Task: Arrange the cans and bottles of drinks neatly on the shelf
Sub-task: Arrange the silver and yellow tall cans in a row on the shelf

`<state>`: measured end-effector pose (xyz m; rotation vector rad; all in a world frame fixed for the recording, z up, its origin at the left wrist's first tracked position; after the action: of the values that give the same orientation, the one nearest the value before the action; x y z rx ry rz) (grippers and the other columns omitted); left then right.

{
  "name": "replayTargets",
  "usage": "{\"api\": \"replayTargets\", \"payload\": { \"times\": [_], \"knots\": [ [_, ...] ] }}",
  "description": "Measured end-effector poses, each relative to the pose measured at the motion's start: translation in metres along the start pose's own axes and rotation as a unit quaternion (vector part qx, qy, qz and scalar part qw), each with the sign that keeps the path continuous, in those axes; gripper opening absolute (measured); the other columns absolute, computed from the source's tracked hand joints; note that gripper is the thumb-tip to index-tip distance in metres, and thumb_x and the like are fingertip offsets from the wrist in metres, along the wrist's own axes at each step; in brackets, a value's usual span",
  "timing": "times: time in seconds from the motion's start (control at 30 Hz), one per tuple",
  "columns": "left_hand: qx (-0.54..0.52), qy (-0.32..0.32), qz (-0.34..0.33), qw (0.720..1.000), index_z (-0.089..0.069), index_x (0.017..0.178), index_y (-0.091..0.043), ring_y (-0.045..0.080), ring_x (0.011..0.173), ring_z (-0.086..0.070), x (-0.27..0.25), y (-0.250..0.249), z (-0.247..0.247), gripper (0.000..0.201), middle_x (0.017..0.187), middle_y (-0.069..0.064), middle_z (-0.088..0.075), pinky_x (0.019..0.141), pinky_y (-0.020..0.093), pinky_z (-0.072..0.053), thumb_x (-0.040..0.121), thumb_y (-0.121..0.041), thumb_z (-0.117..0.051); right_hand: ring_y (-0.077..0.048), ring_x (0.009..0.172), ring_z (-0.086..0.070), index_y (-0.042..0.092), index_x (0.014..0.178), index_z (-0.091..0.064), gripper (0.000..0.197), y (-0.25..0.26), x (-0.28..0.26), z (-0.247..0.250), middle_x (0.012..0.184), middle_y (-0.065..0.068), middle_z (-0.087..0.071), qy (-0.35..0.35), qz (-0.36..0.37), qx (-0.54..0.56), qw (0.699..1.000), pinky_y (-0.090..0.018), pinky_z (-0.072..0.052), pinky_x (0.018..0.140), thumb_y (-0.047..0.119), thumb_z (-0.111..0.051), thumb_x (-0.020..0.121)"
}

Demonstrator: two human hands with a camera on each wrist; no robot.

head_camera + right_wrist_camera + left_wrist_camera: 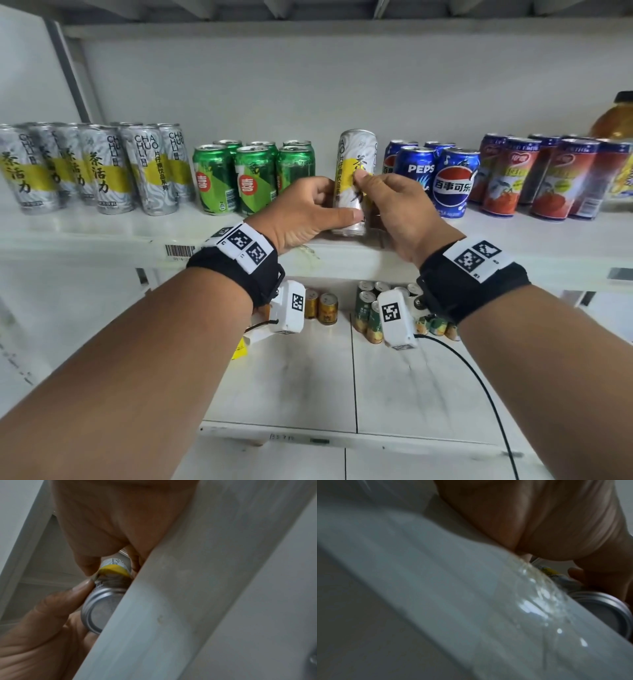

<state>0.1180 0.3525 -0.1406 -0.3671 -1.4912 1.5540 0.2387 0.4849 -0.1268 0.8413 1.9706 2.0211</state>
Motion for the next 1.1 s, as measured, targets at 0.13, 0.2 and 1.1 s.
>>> {"api": "replayTargets", "payload": {
  "times": [0.13, 0.2, 1.1],
  "knots": [
    [-0.003, 0.004, 0.006, 1.000, -0.070, 0.123, -0.007, 0.030, 0.115, -0.076, 0.0008, 0.0017, 0.0003, 0.067, 0.117, 0.013, -0.080, 0.105, 0.046, -0.059, 0.068, -0.034, -0.096, -0.050, 0.105, -0.072, -0.003, 0.115, -0.065, 0.047, -0.0014, 0.0009, 0.0002, 0.112, -0.029, -0.073, 0.010, 0.000, -0.006, 1.000, -0.068, -0.059, 0.086, 0.037, -0.077, 0.094],
    [0.006, 0.005, 0.002, 1.000, -0.071, 0.123, -0.010, 0.029, 0.115, -0.076, 0.0008, 0.0018, 0.0004, 0.065, 0.117, 0.011, -0.080, 0.105, 0.046, -0.059, 0.068, -0.035, -0.096, -0.048, 0.100, -0.074, -0.005, 0.116, -0.064, 0.049, -0.0023, 0.0014, 0.0021, 0.112, -0.029, -0.073, 0.009, 0.001, -0.001, 1.000, -0.067, -0.059, 0.087, 0.036, -0.078, 0.094],
    [0.098, 0.002, 0.006, 0.995, -0.070, 0.123, -0.027, 0.009, 0.110, -0.076, -0.0029, -0.0033, -0.0015, 0.071, 0.114, -0.010, -0.081, 0.107, 0.041, -0.057, 0.061, -0.049, -0.097, -0.037, 0.107, -0.075, 0.007, 0.121, -0.070, 0.034, -0.0041, -0.0002, 0.0047, 0.114, -0.017, -0.077, 0.040, 0.048, 0.013, 0.998, -0.060, -0.059, 0.095, 0.033, -0.071, 0.099]
  ]
}}
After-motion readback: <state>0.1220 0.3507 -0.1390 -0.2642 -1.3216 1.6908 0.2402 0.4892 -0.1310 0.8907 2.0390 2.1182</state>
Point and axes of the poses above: each hand's wrist, its own x-axis towards the middle knuckle, its own z-axis out of the back of the hand, y = z × x, the point moved 2 cm from there along x, towards the middle knuckle
